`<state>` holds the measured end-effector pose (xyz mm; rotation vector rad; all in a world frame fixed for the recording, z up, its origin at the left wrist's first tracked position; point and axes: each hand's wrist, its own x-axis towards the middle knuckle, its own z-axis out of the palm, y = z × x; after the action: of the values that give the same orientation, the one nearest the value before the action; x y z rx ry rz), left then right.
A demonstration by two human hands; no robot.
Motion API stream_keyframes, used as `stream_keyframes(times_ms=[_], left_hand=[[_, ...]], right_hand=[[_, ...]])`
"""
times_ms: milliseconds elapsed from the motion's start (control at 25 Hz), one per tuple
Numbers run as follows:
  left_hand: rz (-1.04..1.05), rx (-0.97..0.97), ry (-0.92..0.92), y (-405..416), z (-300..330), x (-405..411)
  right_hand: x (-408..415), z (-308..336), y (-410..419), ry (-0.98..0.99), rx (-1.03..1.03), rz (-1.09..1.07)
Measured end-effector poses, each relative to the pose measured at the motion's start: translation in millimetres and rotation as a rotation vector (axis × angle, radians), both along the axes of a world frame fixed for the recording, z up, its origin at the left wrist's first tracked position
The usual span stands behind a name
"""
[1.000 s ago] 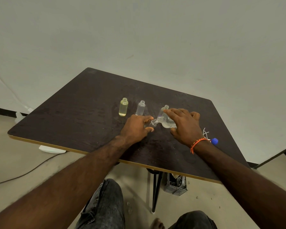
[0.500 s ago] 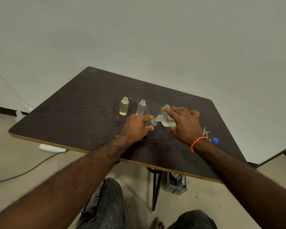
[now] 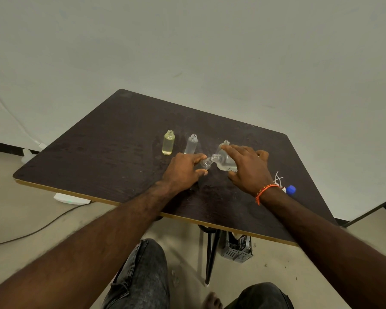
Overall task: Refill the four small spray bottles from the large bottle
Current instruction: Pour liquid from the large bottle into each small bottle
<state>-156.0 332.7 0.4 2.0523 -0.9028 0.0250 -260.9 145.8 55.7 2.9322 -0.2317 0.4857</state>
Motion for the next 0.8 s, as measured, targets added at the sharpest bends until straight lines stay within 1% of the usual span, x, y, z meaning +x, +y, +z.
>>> stream_keyframes(times_ms=[200,440,560,680,800], left_hand=[[-0.002,-0.009,-0.014,2.6,-0.8,0.1],[-0.003,-0.010,-0.016,1.4,-0.8,0.2],[0.001,-0.003,-0.031,2.0,-0.3,-0.6],[0.010,-0.040,-0.010,2.9,-2.7,-0.3],[0.049,-0.118,0.017,3.2,-6.4,-1.7]], right_hand=[[1.4,-3.6,2.9,0.001,0.050,-0.011],[3.3,2.6,4.8,0.011,-0.017,-0.006],[2.5,3.5,5.5,0.011,-0.008,-0.005],[4.0,-0.2,6.8,0.009,0.094,-0.002],[4.6,-1.8,7.2,-0.071,0.321,-0.021]])
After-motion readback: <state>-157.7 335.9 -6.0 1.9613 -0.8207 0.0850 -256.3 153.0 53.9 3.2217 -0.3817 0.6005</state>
